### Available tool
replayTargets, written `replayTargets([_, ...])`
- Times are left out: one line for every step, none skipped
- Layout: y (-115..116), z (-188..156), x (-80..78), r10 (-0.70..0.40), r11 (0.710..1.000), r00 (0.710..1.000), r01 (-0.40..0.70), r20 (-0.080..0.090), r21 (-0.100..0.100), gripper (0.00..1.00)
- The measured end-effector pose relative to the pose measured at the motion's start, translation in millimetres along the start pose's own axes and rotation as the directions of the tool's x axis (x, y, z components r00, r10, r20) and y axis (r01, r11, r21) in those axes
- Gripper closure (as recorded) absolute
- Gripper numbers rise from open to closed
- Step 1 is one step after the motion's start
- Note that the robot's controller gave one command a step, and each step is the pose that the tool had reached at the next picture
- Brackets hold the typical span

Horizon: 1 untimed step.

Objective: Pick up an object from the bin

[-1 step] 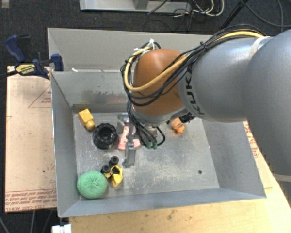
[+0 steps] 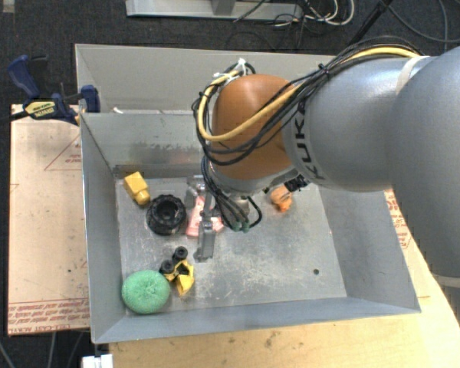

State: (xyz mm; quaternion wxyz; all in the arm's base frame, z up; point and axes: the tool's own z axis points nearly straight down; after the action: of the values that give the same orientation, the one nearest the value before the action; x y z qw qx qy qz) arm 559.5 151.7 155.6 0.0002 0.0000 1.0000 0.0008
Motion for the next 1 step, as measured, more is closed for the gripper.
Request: replayTargets([14.5,76.1,51.4,0.041,0.999,0.999,-0.041,0.003,-0.001,0.0])
